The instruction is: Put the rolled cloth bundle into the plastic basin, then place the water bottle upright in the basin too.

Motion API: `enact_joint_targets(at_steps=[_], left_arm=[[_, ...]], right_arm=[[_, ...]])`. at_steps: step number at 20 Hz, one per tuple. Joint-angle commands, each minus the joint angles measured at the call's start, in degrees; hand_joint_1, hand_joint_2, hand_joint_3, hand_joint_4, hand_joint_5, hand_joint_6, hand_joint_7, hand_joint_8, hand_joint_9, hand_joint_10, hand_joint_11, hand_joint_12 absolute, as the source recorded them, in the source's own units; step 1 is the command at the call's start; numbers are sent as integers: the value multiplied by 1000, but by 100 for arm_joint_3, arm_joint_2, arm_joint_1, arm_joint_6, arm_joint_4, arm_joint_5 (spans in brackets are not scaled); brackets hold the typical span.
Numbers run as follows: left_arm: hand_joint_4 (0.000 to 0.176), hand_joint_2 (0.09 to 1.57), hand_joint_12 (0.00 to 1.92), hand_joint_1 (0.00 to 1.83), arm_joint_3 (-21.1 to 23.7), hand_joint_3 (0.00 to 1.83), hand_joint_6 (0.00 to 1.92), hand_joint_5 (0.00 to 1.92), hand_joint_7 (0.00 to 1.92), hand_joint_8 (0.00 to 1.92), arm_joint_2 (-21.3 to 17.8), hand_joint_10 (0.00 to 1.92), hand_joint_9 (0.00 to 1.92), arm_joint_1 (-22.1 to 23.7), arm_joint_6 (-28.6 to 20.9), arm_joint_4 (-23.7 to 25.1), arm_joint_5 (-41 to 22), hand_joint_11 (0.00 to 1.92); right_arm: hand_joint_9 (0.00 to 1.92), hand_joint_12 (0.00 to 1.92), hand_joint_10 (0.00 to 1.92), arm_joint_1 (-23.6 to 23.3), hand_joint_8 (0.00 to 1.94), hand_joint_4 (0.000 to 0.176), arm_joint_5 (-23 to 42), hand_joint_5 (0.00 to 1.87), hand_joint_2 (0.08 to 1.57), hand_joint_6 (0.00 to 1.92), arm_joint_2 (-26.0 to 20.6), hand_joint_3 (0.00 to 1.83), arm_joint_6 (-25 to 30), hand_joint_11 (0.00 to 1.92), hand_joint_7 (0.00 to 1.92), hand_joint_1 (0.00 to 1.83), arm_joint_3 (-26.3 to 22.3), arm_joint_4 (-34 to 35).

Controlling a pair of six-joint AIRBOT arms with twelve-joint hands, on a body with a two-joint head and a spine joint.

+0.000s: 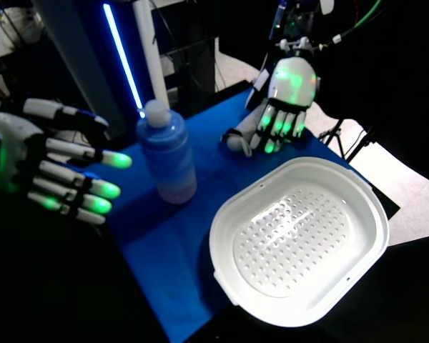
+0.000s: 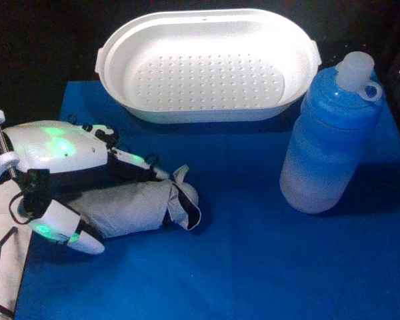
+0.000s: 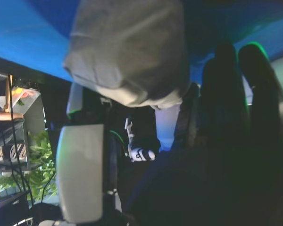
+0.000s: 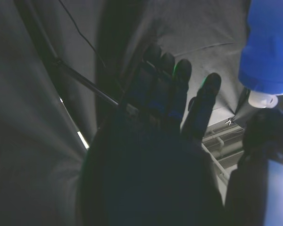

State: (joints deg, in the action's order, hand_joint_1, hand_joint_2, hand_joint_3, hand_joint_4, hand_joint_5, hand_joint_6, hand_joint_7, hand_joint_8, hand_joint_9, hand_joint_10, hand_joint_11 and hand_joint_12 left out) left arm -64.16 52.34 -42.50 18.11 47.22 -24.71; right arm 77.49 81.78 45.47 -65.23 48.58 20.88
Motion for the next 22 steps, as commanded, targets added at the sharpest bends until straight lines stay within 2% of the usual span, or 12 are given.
enact_joint_targets(at_steps=[1,3,5,6,7,11,15,16,17,18,20,22], left_arm=[[0,1329,1896,1135,1,2,1383,570,638,1739,46,1609,341,31,197,-178,-226,158],[0,1412,1921,1058,6,9,1635,440,539,1913,61,1917,484,31,529,-533,-275,355],[0,1178,1921,1697,6,0,1921,433,560,1921,75,1921,844,33,692,-753,-366,1063],[48,1146,1921,1811,2,0,1921,601,674,1921,76,1921,1016,38,729,-872,-482,1368],[151,1146,1921,1816,0,0,1921,627,760,1921,72,1921,1141,55,740,-968,-605,1497],[176,1188,1921,1734,36,12,1921,823,1276,1921,-18,1921,1590,160,782,-1439,-1435,1725],[176,1169,1921,1638,221,2,1921,733,1164,1921,-280,1921,1522,542,1099,-1825,-2252,1631],[0,1113,1921,1285,252,0,1821,718,1387,1921,-345,1921,1657,683,1389,-2043,-2452,1732],[0,1160,1921,926,242,15,1895,791,1485,1921,-359,1921,1717,796,1569,-2189,-2567,1783],[0,1210,1921,1386,218,31,1920,863,1458,1921,-356,1921,1690,939,1843,-2350,-2613,1752],[173,1133,1921,1823,27,0,1921,882,1280,1921,-194,1921,1549,1278,2404,-2749,-2479,1663],[168,1154,1921,1779,-335,2,1921,773,1084,1921,128,1921,1376,1514,2462,-3039,-2311,1493]], right_arm=[[233,0,0,-22,0,163,691,407,1348,0,9,4,46,202,308,298,18,-19],[232,2,0,-22,0,162,691,408,1351,2,17,2,47,208,302,275,18,-22],[213,0,0,-22,0,163,690,417,1343,4,23,0,49,186,285,263,18,-25],[209,0,0,-22,0,159,683,416,1349,2,25,2,50,180,283,261,18,-28],[206,0,0,-22,0,158,675,416,1347,2,28,1,50,177,282,255,19,-30],[205,3,1,-22,0,141,655,398,1382,0,43,9,50,187,273,214,22,-33],[209,5,1,-21,0,146,647,401,1390,1,58,3,49,198,270,222,37,-33],[215,8,3,-21,1,143,647,402,1391,1,71,2,49,207,272,224,46,-33],[221,11,5,-21,2,142,647,402,1392,1,79,2,49,216,275,227,51,-33],[227,13,5,-21,2,135,647,399,1391,0,87,2,49,226,278,218,59,-33],[226,11,1,-22,0,128,647,387,1395,0,122,2,49,233,273,194,92,-34],[224,12,1,-24,0,103,648,377,1405,0,167,5,50,241,264,194,127,-44]])
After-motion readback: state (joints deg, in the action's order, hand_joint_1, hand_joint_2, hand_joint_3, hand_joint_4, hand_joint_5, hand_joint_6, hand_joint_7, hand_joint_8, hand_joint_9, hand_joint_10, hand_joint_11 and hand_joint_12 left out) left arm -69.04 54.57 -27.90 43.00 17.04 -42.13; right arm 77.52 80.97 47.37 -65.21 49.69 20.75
